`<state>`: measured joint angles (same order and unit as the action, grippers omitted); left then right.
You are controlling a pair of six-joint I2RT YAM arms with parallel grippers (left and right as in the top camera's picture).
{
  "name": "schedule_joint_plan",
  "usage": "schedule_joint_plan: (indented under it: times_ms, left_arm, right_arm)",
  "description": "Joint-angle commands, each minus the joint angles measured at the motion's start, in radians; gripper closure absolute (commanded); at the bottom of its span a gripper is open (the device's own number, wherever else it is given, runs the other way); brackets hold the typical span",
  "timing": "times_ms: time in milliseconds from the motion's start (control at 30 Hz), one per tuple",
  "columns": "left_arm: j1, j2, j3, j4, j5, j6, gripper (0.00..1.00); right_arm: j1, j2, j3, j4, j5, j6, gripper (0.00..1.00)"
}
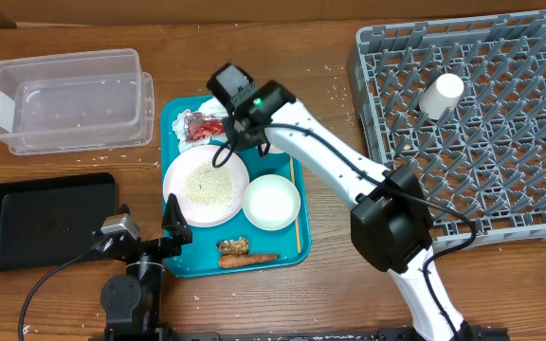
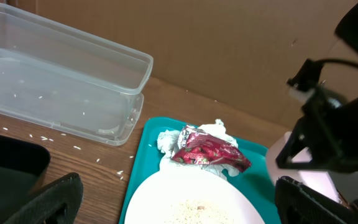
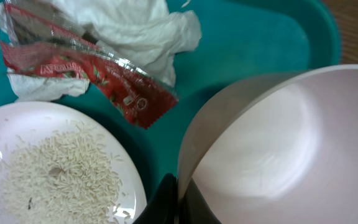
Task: Sort waste into correct bins and load items into the dishwasher
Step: 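Carry the white bowl to the dish rack and lower it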
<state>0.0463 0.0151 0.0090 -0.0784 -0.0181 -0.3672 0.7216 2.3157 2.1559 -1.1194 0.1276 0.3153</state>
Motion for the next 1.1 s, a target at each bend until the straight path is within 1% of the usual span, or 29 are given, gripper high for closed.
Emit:
schedule_joint_plan:
  times_ms: [0, 133, 200, 333, 467, 567, 700, 833, 900, 933, 1000, 1067]
  left_arm:
    - [-0.001, -0.01, -0.004, 0.003, 0.009, -0.014, 0.0]
    - [-0.001, -0.01, -0.004, 0.003, 0.009, -0.014, 0.0]
    - [-0.001, -0.01, -0.004, 0.003, 0.009, -0.014, 0.0]
    - [-0.001, -0.01, -0.004, 0.003, 0.009, -0.014, 0.0]
    - [-0.001, -0.01, -0.004, 0.003, 0.009, -0.014, 0.0]
    - [-0.001, -0.01, -0.004, 0.003, 0.008, -0.014, 0.0]
    - [-0.001, -0.01, -0.004, 0.003, 0.009, -0.014, 0.0]
    - [-0.001, -0.01, -0.004, 0.003, 0.009, -0.014, 0.0]
    - [-0.001, -0.01, -0.004, 0.003, 0.009, -0.014, 0.0]
    - [-0.001, -0.01, -0.004, 0.003, 0.009, -0.014, 0.0]
    - [-0.001, -0.01, -0.004, 0.003, 0.009, -0.014, 0.0]
    - [-0.001, -0.01, -0.004, 0.003, 0.008, -0.014, 0.0]
  right_arm:
    - [-0.048, -0.019, 0.126, -0.058, 0.003, 0.035, 0.96]
    - [-0.154, -0.063, 0.258, -0.187, -0.015, 0.129, 0.96]
    - [-0.226, -0.094, 0.299, -0.227, -0.058, 0.131, 0.96]
    - [-0.446, -0.187, 0.327, -0.285, -0.215, 0.138, 0.96]
    - [-0.694, -0.252, 0.327, -0.326, -0.426, 0.138, 0.96]
    - [-0.884, -0.261, 0.325, -0.334, -0.616, 0.087, 0.96]
    - [-1.064, -0.254, 0.294, -0.335, -0.795, -0.001, 0.96]
    - [-1.184, -0.245, 0.246, -0.321, -0.941, -0.093, 0.96]
    - [-1.214, -0.244, 0.209, -0.296, -1.022, -0.149, 0.96]
    - [-1.228, -0.244, 0.18, -0.272, -1.068, -0.172, 0.96]
    - [-1.241, -0.244, 0.121, -0.214, -1.133, -0.174, 0.96]
    - [-1.244, -0.244, 0.013, -0.089, -1.264, -0.174, 0.96]
